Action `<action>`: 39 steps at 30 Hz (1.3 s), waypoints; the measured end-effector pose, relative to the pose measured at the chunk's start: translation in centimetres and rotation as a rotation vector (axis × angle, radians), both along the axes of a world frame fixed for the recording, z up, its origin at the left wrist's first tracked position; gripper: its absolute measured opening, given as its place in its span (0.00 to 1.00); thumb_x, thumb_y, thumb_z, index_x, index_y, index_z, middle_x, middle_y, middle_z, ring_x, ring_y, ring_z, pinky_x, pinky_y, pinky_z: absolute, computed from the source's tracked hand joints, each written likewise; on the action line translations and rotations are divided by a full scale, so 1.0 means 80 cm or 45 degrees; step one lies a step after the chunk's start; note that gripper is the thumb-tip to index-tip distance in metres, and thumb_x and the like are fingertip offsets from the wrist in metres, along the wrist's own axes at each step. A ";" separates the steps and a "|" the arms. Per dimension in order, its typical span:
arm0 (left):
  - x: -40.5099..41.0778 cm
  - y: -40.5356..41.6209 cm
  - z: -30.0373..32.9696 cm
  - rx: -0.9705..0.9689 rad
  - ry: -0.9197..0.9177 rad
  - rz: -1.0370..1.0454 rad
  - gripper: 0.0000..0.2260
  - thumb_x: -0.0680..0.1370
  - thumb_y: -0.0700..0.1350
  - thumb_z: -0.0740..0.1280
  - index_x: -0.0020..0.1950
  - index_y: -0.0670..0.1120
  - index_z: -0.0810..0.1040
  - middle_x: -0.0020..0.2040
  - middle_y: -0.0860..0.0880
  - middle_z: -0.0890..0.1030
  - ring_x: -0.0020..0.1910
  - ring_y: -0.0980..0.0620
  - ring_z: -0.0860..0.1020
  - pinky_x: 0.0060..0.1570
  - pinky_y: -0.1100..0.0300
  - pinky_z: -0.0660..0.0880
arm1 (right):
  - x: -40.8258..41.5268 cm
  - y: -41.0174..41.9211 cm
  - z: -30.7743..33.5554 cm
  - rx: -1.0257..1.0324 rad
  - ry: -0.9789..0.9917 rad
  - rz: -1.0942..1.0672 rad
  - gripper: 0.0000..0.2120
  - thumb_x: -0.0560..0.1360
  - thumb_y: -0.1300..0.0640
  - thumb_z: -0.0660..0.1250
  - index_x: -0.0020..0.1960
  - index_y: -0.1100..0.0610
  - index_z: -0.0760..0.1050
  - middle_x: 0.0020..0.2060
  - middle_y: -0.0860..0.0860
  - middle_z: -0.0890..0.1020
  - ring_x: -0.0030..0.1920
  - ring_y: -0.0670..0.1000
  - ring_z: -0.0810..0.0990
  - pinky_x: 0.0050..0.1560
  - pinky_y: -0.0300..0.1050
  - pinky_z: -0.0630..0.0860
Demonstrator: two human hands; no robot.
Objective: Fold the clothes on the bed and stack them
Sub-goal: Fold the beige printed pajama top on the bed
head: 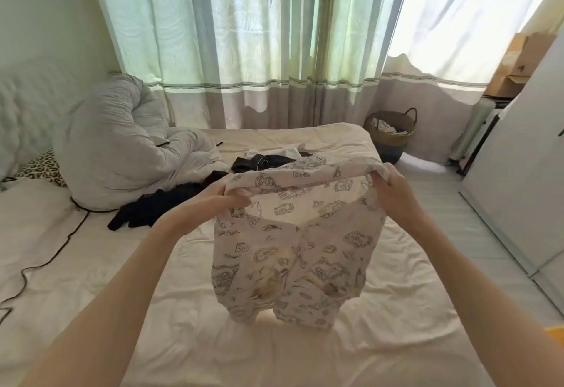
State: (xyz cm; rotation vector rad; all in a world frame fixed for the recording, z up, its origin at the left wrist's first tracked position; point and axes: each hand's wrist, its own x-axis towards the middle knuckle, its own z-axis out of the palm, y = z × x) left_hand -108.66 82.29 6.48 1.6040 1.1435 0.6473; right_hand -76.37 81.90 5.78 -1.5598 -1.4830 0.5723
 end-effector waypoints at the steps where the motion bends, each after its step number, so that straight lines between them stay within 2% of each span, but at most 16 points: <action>1: -0.003 -0.003 0.001 -0.065 -0.028 -0.083 0.23 0.69 0.43 0.67 0.65 0.52 0.73 0.59 0.51 0.79 0.59 0.53 0.77 0.56 0.56 0.73 | 0.001 -0.001 -0.002 -0.006 0.021 -0.002 0.09 0.81 0.57 0.55 0.44 0.54 0.70 0.37 0.44 0.72 0.41 0.48 0.71 0.41 0.44 0.65; 4: -0.009 -0.014 -0.005 -0.102 0.093 -0.211 0.21 0.73 0.31 0.65 0.62 0.49 0.74 0.57 0.48 0.80 0.57 0.53 0.78 0.54 0.59 0.76 | 0.006 -0.004 -0.009 -0.034 0.008 0.023 0.11 0.81 0.54 0.55 0.52 0.58 0.73 0.42 0.48 0.76 0.48 0.53 0.74 0.50 0.51 0.69; 7: -0.003 -0.023 -0.021 0.153 0.353 0.077 0.08 0.75 0.34 0.68 0.50 0.46 0.77 0.48 0.46 0.79 0.50 0.48 0.78 0.49 0.57 0.75 | 0.012 -0.010 -0.016 -0.071 -0.183 0.092 0.15 0.79 0.49 0.59 0.48 0.60 0.75 0.42 0.54 0.79 0.46 0.57 0.76 0.50 0.54 0.72; 9: 0.001 -0.026 -0.032 0.342 0.427 0.329 0.06 0.73 0.36 0.70 0.44 0.47 0.77 0.42 0.49 0.78 0.43 0.50 0.77 0.41 0.59 0.73 | 0.015 -0.017 -0.017 -0.160 -0.212 0.226 0.17 0.76 0.45 0.64 0.44 0.60 0.77 0.39 0.55 0.81 0.41 0.55 0.78 0.43 0.50 0.74; 11: 0.000 -0.028 -0.040 0.409 0.449 0.521 0.03 0.74 0.36 0.68 0.46 0.41 0.78 0.41 0.46 0.79 0.42 0.48 0.76 0.42 0.54 0.72 | 0.016 -0.030 -0.015 -0.362 -0.155 0.417 0.14 0.69 0.40 0.68 0.41 0.50 0.79 0.35 0.46 0.83 0.37 0.45 0.80 0.35 0.36 0.74; 13: -0.004 -0.035 -0.049 0.385 0.445 0.597 0.04 0.76 0.36 0.63 0.47 0.38 0.77 0.41 0.42 0.79 0.42 0.45 0.76 0.43 0.50 0.72 | 0.022 -0.045 -0.013 -0.592 -0.074 0.640 0.15 0.64 0.39 0.74 0.46 0.45 0.80 0.38 0.40 0.84 0.39 0.38 0.81 0.36 0.29 0.73; 16: -0.006 -0.054 -0.062 0.341 0.431 0.539 0.06 0.78 0.37 0.59 0.43 0.42 0.74 0.39 0.45 0.78 0.39 0.48 0.74 0.40 0.53 0.70 | 0.038 -0.064 -0.020 -0.767 -0.088 0.779 0.17 0.67 0.48 0.75 0.53 0.52 0.80 0.46 0.46 0.85 0.47 0.45 0.83 0.43 0.34 0.76; 19: -0.006 -0.076 -0.062 0.387 0.403 0.458 0.09 0.79 0.37 0.59 0.40 0.47 0.72 0.36 0.49 0.75 0.37 0.49 0.72 0.37 0.55 0.69 | 0.040 -0.079 -0.032 -0.600 -0.118 0.552 0.08 0.71 0.60 0.73 0.46 0.64 0.79 0.39 0.53 0.82 0.42 0.51 0.79 0.42 0.42 0.74; 21: -0.009 -0.087 -0.055 0.359 0.327 0.411 0.05 0.79 0.42 0.62 0.48 0.43 0.77 0.43 0.44 0.79 0.43 0.43 0.77 0.44 0.48 0.74 | 0.040 -0.089 -0.038 -0.462 0.029 0.404 0.09 0.72 0.61 0.72 0.44 0.69 0.78 0.38 0.56 0.80 0.40 0.52 0.77 0.43 0.47 0.73; 24: -0.027 -0.108 -0.045 0.154 0.292 0.185 0.10 0.77 0.46 0.67 0.53 0.41 0.78 0.46 0.47 0.81 0.46 0.52 0.80 0.46 0.54 0.76 | 0.036 -0.117 -0.040 -0.266 0.183 0.228 0.05 0.72 0.59 0.71 0.43 0.61 0.80 0.35 0.49 0.82 0.34 0.43 0.79 0.38 0.37 0.75; 27: -0.047 -0.130 -0.046 0.097 0.416 0.003 0.08 0.78 0.39 0.65 0.47 0.33 0.77 0.41 0.41 0.77 0.43 0.48 0.75 0.45 0.56 0.69 | 0.024 -0.149 -0.043 -0.146 0.196 0.119 0.05 0.73 0.61 0.70 0.39 0.53 0.79 0.33 0.46 0.80 0.32 0.41 0.77 0.34 0.32 0.72; 29: -0.052 -0.145 -0.043 0.148 0.360 0.085 0.07 0.79 0.38 0.63 0.43 0.40 0.79 0.39 0.44 0.78 0.41 0.50 0.76 0.42 0.59 0.70 | 0.012 -0.168 -0.043 -0.108 0.105 0.095 0.05 0.73 0.62 0.69 0.39 0.55 0.80 0.33 0.49 0.79 0.33 0.44 0.75 0.31 0.31 0.69; 31: -0.052 -0.155 -0.040 0.209 0.308 0.173 0.08 0.80 0.40 0.61 0.49 0.45 0.80 0.44 0.49 0.81 0.44 0.54 0.79 0.44 0.59 0.74 | 0.003 -0.183 -0.035 -0.071 0.031 0.058 0.05 0.73 0.60 0.71 0.40 0.62 0.80 0.32 0.52 0.78 0.32 0.47 0.72 0.29 0.31 0.66; 33: -0.050 -0.165 -0.037 0.182 0.213 0.219 0.08 0.79 0.45 0.62 0.53 0.47 0.80 0.48 0.48 0.83 0.48 0.52 0.81 0.49 0.55 0.77 | -0.002 -0.196 -0.023 -0.006 -0.053 -0.014 0.11 0.72 0.57 0.72 0.34 0.61 0.77 0.26 0.50 0.74 0.29 0.47 0.68 0.28 0.32 0.64; 37: -0.052 -0.181 -0.020 0.123 -0.090 0.227 0.11 0.69 0.55 0.66 0.45 0.51 0.82 0.41 0.48 0.85 0.39 0.52 0.83 0.34 0.62 0.79 | -0.001 -0.220 0.003 0.083 -0.157 -0.136 0.18 0.69 0.51 0.73 0.27 0.57 0.70 0.19 0.44 0.66 0.23 0.44 0.64 0.25 0.33 0.62; 39: -0.056 -0.179 -0.015 0.169 -0.137 0.224 0.10 0.68 0.56 0.68 0.41 0.52 0.84 0.39 0.48 0.85 0.36 0.53 0.83 0.33 0.62 0.78 | 0.003 -0.226 0.013 0.052 -0.167 -0.126 0.20 0.68 0.47 0.72 0.25 0.55 0.70 0.18 0.44 0.67 0.22 0.42 0.65 0.24 0.33 0.60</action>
